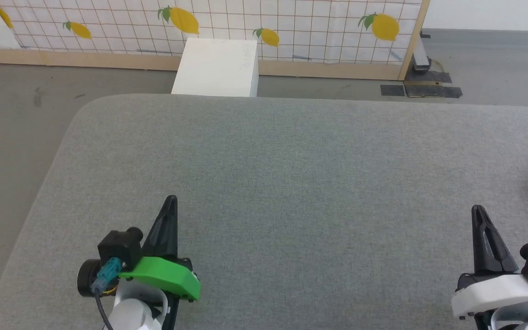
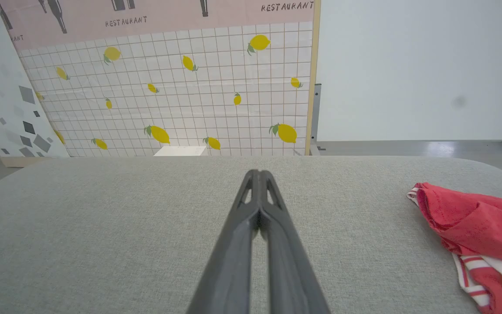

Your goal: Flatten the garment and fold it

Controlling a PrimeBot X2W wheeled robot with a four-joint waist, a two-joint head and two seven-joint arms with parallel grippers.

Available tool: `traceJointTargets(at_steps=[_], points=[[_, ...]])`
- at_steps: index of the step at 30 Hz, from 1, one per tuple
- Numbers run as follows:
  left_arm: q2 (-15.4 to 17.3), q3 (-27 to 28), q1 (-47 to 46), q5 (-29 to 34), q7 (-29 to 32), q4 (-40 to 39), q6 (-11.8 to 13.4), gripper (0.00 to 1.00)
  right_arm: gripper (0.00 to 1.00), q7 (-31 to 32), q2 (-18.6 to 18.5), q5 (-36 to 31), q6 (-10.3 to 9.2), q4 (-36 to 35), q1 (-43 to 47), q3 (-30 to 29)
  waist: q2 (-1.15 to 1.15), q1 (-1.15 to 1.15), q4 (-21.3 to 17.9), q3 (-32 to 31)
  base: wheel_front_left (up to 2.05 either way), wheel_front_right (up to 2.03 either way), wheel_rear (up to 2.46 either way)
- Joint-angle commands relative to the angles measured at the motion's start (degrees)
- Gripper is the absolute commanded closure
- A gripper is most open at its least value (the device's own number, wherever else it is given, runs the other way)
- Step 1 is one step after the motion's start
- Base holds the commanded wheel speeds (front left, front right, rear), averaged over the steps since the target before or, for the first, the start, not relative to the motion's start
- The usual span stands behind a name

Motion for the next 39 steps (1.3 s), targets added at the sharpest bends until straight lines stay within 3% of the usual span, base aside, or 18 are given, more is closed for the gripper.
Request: traceJointTargets(at_steps=[1,39], points=[[0.0,0.1,0.1,0.1,0.2,-0.2,0.1,1.0,1.0,0.1,0.0,-0.1,0.0,0.0,0.0,0.1,0.0,0.0,0.0,0.0,0.0,0.0,0.0],[-0.1,1.8,2.3,4.1,4.6,-4.5,1.6,1.0,1.0,3.0,0.0,-1.9,-0.03,-0.8,-0.8,2.7,0.0,0.0,-1.3,-0.6,0.0,0.0,0.0]])
